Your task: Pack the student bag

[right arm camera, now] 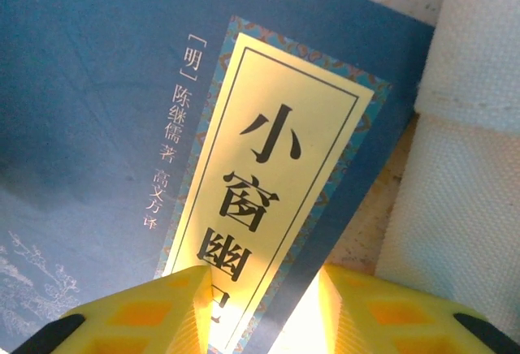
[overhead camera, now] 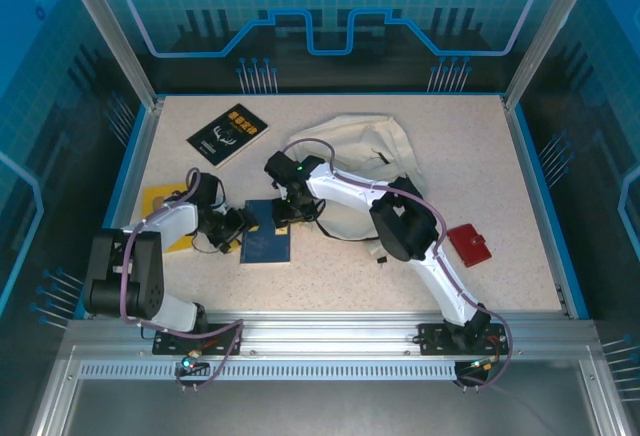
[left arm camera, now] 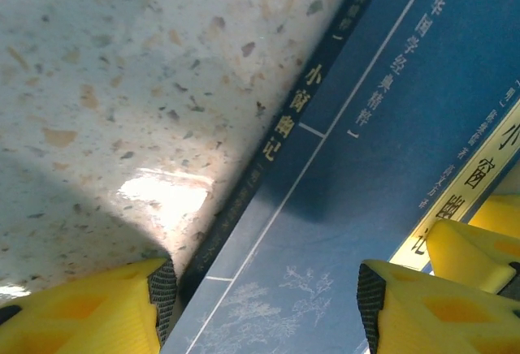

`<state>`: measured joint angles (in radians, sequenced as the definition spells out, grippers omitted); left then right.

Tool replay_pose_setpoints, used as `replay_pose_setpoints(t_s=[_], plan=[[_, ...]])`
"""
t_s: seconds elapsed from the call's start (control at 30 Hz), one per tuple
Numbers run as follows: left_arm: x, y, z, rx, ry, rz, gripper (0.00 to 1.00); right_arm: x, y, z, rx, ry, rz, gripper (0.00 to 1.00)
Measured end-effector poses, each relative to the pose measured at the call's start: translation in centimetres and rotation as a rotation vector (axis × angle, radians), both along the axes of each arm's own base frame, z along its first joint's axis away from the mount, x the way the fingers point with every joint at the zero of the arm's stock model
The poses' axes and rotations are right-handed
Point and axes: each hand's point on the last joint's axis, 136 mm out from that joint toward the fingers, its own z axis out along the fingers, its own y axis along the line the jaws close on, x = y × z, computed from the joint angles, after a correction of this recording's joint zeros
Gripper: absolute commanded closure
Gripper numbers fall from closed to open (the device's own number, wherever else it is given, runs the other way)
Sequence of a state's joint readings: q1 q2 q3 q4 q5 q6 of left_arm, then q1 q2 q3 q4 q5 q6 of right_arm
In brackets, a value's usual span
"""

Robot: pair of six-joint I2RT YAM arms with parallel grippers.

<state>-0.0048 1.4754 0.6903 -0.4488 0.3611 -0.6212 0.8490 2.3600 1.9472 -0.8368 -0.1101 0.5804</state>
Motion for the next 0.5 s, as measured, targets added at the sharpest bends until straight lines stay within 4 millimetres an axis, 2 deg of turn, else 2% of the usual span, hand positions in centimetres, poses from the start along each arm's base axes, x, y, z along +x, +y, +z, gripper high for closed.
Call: replay_pose_setpoints(t_s=[0.33,0.5], plan=[[0.1,-1.0,0.3,-0.032,-0.016,-0.046,0.37,0.3,-0.3,-0.1,0.072,0.066,-0.041,0.62],[0.2,-4.4,1.7,-0.2,-0.07,-0.12,0.35,0.3,-0.3,0.0,0.108,0.087,-0.054,0.6]])
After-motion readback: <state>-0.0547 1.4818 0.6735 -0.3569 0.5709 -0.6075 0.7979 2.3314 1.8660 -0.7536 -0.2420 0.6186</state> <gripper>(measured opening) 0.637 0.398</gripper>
